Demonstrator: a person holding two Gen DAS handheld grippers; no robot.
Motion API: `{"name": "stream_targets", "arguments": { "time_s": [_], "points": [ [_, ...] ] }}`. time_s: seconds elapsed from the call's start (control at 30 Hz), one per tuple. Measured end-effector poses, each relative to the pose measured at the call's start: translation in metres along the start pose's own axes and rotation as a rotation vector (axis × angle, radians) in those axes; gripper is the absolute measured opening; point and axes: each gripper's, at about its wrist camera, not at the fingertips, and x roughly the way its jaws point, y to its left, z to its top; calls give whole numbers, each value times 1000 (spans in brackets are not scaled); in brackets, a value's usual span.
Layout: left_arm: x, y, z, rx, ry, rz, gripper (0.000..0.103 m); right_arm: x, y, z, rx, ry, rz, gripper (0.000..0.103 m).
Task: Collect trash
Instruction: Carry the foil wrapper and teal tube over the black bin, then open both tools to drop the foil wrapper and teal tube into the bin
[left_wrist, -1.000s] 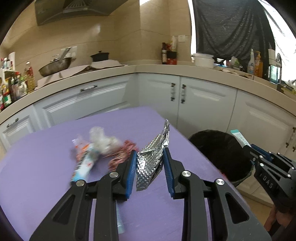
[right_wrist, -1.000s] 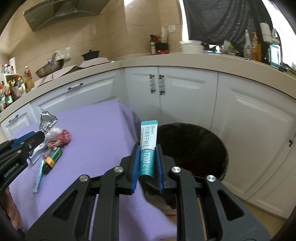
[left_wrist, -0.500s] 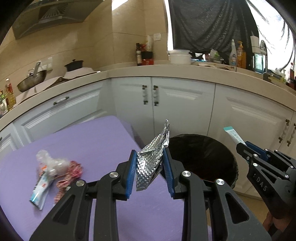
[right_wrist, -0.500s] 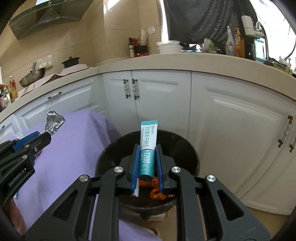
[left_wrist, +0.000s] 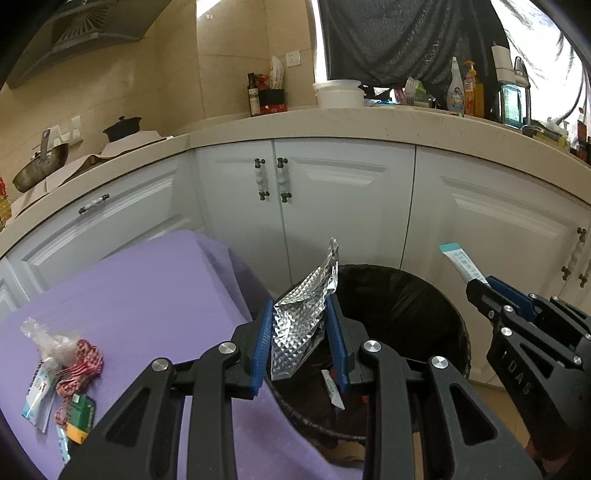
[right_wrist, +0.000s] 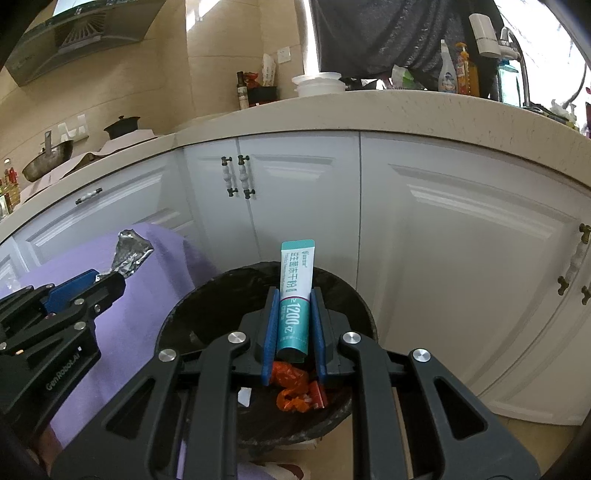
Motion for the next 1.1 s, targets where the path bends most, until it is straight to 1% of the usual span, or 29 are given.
{"name": "stream_targets", "arguments": {
  "time_s": [0.17, 0.2, 0.27, 0.3, 0.33, 0.5, 0.83, 1.0, 1.1],
  "points": [
    [9, -6, 6, -11, 8, -1, 30, 10, -4, 2, 2, 0, -8, 17],
    [12, -7, 7, -12, 17, 2, 30, 13, -4, 2, 2, 2, -9, 19],
    [18, -7, 8, -18, 37, 10, 38, 20, -8, 3, 11, 11, -12, 26],
    [19, -6, 8, -26, 43, 6, 48, 22, -9, 2, 19, 14, -14, 33],
    [20, -5, 9, -34, 45, 5, 54, 23, -9, 1, 21, 14, -18, 37],
    [19, 0, 9, -67, 42, 11, 62, 24, -10, -2, 27, 19, -27, 40],
    [5, 9, 5, -60, 22, 31, 64, 15, -3, -4, 33, 19, -29, 40],
    [-7, 22, 1, -64, 13, 46, 64, 6, 6, -4, 35, 15, -18, 41],
    [-15, 33, -1, -71, 8, 59, 64, -1, 20, -7, 32, 18, 3, 41]
  ]
}}
